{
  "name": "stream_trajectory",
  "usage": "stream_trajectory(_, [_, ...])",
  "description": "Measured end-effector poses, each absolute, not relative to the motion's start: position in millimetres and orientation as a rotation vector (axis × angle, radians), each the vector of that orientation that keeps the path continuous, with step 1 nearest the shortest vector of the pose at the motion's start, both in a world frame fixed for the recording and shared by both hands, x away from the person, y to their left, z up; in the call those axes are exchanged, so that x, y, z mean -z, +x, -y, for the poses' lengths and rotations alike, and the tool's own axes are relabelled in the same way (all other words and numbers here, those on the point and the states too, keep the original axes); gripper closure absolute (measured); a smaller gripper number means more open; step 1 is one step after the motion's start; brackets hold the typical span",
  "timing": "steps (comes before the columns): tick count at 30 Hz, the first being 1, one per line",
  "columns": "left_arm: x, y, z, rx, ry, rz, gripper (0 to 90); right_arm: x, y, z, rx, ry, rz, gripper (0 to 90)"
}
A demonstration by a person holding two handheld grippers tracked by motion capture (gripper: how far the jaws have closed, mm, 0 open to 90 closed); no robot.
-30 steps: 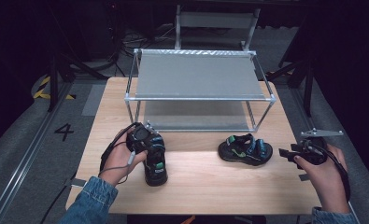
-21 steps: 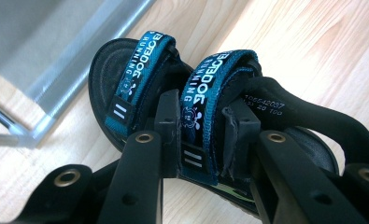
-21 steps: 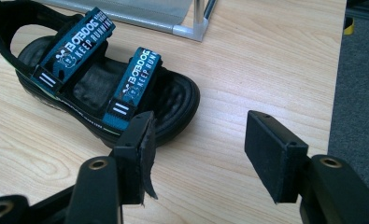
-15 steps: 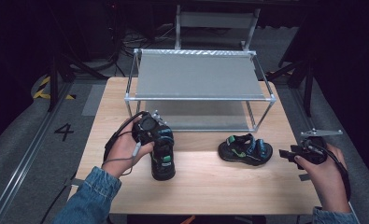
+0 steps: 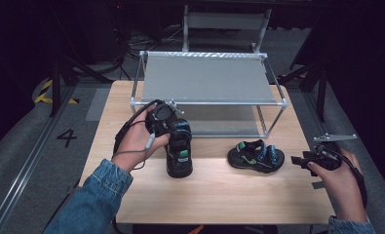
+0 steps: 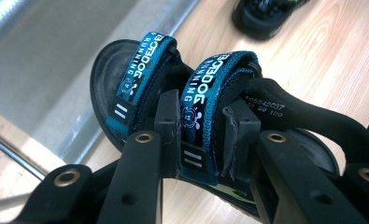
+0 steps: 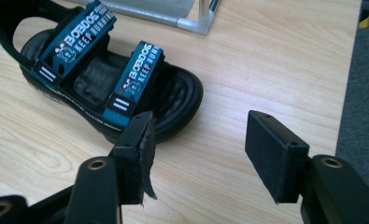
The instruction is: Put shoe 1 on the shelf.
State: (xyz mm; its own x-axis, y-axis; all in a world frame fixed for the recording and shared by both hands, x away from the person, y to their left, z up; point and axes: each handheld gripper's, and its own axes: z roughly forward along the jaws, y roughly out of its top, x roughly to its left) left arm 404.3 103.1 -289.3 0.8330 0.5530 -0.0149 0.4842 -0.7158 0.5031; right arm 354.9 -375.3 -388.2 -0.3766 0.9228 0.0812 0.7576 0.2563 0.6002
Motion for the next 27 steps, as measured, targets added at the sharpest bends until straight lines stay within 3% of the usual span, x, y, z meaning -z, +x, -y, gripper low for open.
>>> stream_trajectory(27, [223.7, 413.8, -63.9, -0.215, 2.519, -0.725, 71.7, 386.3, 358.5, 369.1, -0.82, 1.506, -2.344, 44.9])
